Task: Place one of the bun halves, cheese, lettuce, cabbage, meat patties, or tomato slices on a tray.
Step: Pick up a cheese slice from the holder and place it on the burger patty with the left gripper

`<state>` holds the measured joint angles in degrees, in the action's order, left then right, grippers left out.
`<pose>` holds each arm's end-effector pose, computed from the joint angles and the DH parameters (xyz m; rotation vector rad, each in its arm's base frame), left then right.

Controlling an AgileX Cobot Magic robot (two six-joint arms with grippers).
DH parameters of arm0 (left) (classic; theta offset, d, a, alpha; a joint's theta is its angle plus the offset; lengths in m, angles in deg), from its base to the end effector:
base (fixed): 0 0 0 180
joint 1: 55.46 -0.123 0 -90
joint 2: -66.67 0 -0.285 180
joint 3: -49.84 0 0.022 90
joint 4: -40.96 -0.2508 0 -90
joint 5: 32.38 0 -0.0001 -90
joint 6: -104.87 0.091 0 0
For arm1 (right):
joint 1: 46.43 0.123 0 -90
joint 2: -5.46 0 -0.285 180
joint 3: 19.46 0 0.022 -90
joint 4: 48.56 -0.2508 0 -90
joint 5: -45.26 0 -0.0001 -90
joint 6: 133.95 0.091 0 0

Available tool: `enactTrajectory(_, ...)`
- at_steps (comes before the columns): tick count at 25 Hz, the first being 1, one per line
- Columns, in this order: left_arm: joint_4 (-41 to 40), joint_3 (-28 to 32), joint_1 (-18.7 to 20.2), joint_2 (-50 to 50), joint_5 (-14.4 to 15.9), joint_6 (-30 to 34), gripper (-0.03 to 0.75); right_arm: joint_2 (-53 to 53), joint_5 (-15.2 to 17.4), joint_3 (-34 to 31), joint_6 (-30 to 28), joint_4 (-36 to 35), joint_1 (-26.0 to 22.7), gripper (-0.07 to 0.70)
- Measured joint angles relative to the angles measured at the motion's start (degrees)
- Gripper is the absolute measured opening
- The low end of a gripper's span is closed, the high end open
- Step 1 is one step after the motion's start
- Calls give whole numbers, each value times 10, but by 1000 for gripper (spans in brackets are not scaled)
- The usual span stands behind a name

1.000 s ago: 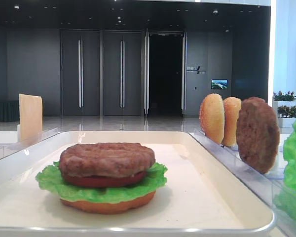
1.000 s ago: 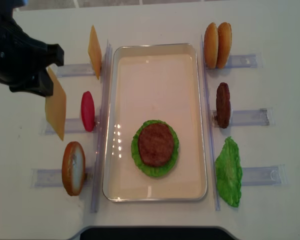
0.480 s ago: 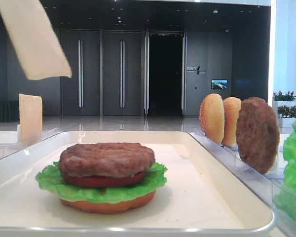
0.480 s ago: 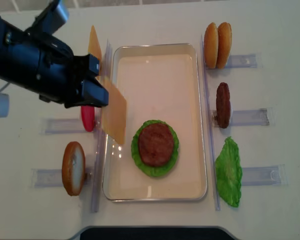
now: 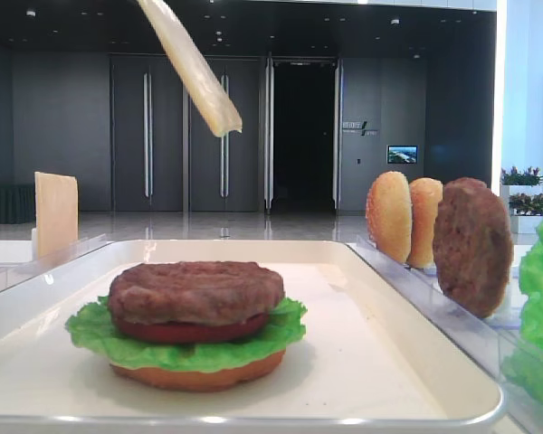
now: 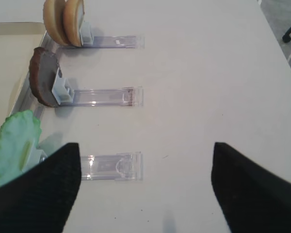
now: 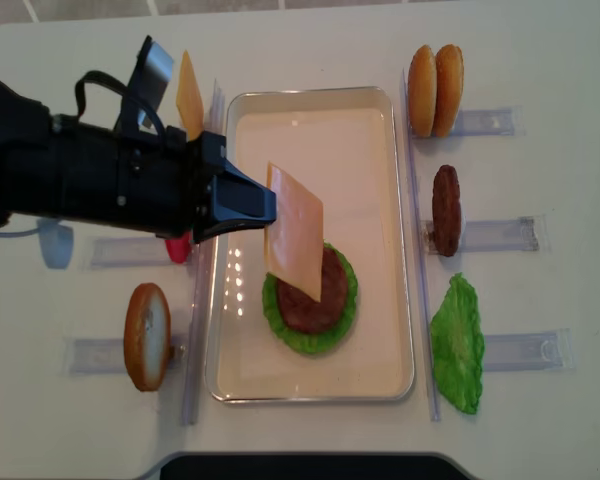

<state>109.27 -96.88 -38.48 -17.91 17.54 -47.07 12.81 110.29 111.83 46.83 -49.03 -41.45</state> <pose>0.2152 -0.1334 0.2589 0.0736 2.5537 -1.3199 -0.0090 -0.0001 0.2707 -0.0782 2.1127 0.0699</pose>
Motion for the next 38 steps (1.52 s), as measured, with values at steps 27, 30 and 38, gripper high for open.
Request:
enactTrajectory(27,59,1,87,-99,-120,40,15,0,0,0,0,-3,7,556)
enactTrajectory(30,59,1,87,-116,-116,40,15,0,0,0,0,-3,7,556)
enactTrajectory(38,59,1,87,-123,-116,41,15,0,0,0,0,-3,7,556)
